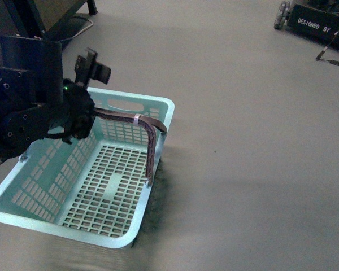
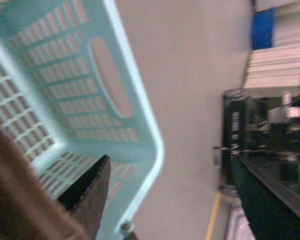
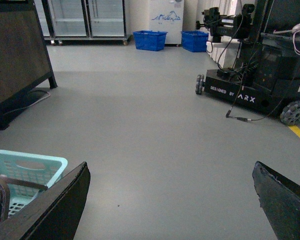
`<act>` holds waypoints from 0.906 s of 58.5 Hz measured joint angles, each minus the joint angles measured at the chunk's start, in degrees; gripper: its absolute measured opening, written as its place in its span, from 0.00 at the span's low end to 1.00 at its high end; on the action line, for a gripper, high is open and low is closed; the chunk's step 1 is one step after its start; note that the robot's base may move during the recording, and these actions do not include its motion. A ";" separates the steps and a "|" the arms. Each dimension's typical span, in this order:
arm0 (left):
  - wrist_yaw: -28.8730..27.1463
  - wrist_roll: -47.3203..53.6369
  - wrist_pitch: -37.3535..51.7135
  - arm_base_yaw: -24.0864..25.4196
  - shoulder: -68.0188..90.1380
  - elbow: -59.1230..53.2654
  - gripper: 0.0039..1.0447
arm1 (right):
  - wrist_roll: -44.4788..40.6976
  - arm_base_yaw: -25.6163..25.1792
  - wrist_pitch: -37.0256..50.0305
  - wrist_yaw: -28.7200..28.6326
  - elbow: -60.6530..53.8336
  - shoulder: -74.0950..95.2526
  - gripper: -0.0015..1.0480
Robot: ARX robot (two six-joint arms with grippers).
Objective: Pick mango and avocado into basket
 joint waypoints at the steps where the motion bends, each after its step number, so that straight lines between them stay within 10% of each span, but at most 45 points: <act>1: -0.02 -0.90 1.86 0.11 0.00 -0.28 0.63 | 0.00 0.00 0.00 0.00 0.00 0.00 0.93; 19: -2.69 -9.55 3.26 3.52 -18.71 -11.45 0.08 | 0.00 0.00 0.00 0.00 0.00 0.00 0.93; 53: -7.43 -7.30 -41.27 5.62 -82.55 -26.73 0.05 | 0.00 0.00 0.00 0.00 0.00 0.00 0.93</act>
